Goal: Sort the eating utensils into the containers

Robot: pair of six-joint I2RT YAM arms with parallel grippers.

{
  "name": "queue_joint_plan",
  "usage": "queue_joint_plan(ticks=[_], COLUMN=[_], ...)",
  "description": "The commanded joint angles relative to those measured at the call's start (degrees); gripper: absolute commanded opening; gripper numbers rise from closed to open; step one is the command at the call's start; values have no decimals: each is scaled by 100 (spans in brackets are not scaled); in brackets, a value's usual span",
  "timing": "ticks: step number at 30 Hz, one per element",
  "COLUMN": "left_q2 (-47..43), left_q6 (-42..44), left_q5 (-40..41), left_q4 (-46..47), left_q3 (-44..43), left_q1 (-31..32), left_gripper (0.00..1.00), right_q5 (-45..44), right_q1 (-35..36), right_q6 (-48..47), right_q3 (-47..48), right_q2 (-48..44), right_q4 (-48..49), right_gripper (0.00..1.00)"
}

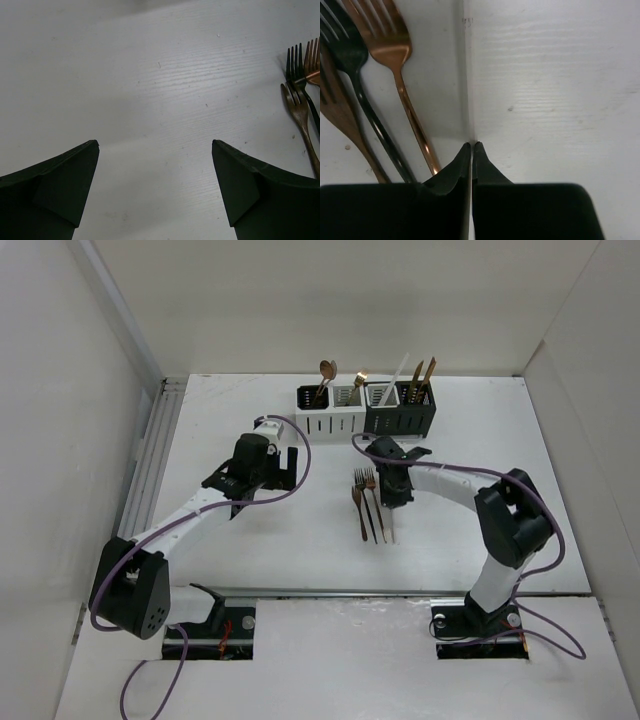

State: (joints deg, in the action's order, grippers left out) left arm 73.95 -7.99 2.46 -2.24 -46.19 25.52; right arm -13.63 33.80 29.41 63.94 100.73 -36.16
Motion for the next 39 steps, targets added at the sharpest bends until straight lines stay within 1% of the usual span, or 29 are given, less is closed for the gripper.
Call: queue_joint_plan(ticks=[1, 2, 3, 4, 5, 6, 7, 9, 11, 12, 13, 14, 15, 17, 19, 21, 22, 24, 28, 30, 34, 36, 38, 39], left_q2=[-197, -197, -197, -145, -144, -144, -92, -39, -39, 13, 14, 14, 66, 67, 128, 128, 189, 251, 304, 365, 418, 418, 418, 418], left_q6=[-19, -19, -19, -19, -19, -19, -19, -71, -71, -71, -19, -19, -19, 52, 105, 105, 105, 43, -9, -10, -10, -10, -10, -10], left_q5=[71, 71, 71, 71, 71, 71, 71, 18, 18, 18, 70, 140, 141, 272, 273, 325, 325, 325, 220, 220, 220, 273, 273, 220], left_q4=[101, 101, 101, 101, 153, 154, 154, 154, 154, 154, 154, 154, 154, 154, 154, 154, 154, 154, 101, 101, 154, 154, 154, 154], left_q3=[49, 49, 49, 49, 49, 49, 49, 49, -56, -56, -56, -117, -118, -187, -188, -250, -250, -250, -302, -302, -302, -355, -355, -355], left_q1=[23, 23, 23, 23, 23, 23, 23, 23, 23, 23, 23, 23, 23, 23, 23, 23, 23, 23, -29, -29, -82, -82, -82, -82], left_gripper=[95, 95, 95, 95, 95, 95, 95, 95, 95, 95, 95, 95, 95, 95, 95, 95, 95, 95, 95, 95, 95, 95, 95, 95], right_q5=[-991, -1167, -1473, -1589, -1703, -1983, -2090, -2301, -2373, -2373, -2373, -2373, -2373, -2373, -2434, -2767, -2916, -3119, -3234, -3234, -3164, -3164, -3164, -3164], right_q1=[39, 39, 39, 39, 39, 39, -13, -110, -312, -374, -427, -540, -541, -673, -673, -673, -725, -726, -779, -779, -620, -472, -410, -357], right_q6=[83, -100, -241, -425, -897, -1145, -1400, -2110, -2438, -2605, -2607, -2607, -2607, -2607, -2502, -2361, -2291, -2071, -1799, -1588, -1289, -1219, -1218, -1218], right_q3=[854, 1074, 1485, 1646, 1761, 1832, 1832, 1832, 2094, 2366, 2682, 3346, 3622, 4280, 4591, 4899, 4952, 5005, 4822, 4611, 3829, 3407, 3109, 3028], right_q2=[-622, -772, -931, -1184, -1283, -1353, -1354, -1329, -1031, -515, -206, 102, 671, 1140, 1710, 2002, 2230, 2389, 2601, 2549, 2154, 1882, 1714, 1635], right_q4=[-392, -392, -305, 157, 519, 958, 1997, 3162, 4453, 4617, 4670, 4671, 4671, 4671, 4671, 4724, 4785, 4837, 4891, 4891, 4891, 4891, 4891, 4891], right_gripper=[0, 0, 0, 0, 0, 0, 0, 0, 0, 0, 0, 0, 0, 0, 0, 0, 0, 0, 0, 0, 0, 7, 21, 40])
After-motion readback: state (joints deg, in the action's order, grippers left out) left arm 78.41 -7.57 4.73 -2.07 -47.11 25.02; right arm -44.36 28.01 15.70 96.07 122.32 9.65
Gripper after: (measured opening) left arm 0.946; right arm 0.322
